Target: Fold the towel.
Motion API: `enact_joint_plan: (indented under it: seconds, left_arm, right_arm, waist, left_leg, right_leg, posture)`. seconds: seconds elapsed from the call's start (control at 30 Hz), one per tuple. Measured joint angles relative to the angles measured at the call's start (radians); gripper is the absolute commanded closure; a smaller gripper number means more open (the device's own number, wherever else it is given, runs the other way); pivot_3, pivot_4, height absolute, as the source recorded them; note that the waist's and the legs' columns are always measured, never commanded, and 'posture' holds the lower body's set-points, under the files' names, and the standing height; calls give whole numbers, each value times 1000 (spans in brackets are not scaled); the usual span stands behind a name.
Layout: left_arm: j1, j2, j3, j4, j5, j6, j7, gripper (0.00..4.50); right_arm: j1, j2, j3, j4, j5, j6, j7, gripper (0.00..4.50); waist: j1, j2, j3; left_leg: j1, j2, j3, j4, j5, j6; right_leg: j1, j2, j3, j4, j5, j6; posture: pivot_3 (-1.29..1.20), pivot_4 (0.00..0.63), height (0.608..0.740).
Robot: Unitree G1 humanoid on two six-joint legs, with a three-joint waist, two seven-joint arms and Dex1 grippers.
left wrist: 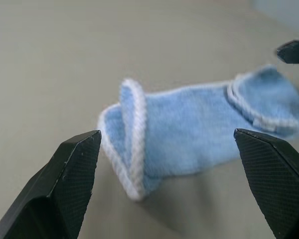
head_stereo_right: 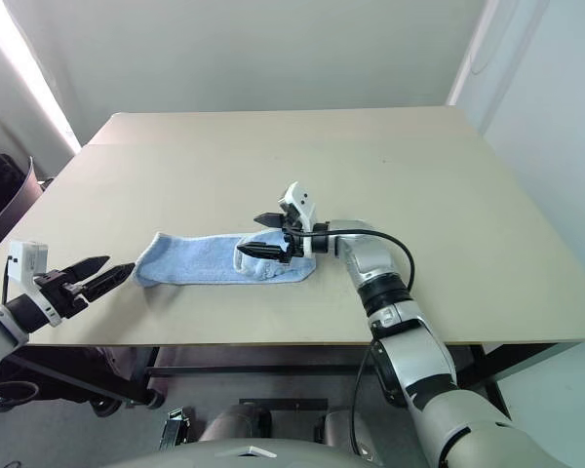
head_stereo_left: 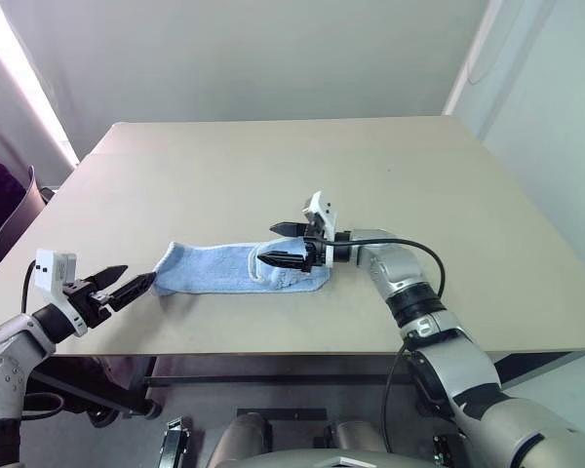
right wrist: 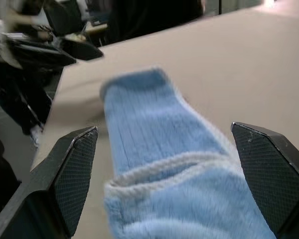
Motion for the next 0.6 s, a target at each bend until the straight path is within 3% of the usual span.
enact_joint_plan:
  seconds: [0.3, 0.6]
  left_arm:
    - [-168, 28, -25, 187, -20, 276, 88, 0]
    - [-388, 22, -152, 422, 61, 352, 86, 0]
  right_arm:
    - [99, -48, -16, -211, 67, 210, -73, 14]
    - [113, -72, -61, -231, 84, 233, -168, 14]
  waist:
    - [-1, 0, 0]
    - [7, 2, -2]
  left_leg:
    - [-1, 0, 0, 0, 0, 0]
    - [-2, -1, -1, 1, 1, -1]
  right_leg:
    - [-1, 0, 0, 0, 0, 0]
    - [-2, 0, 0, 1, 0, 0]
  posture:
    - [0, 0, 740]
    - [0, 0, 740]
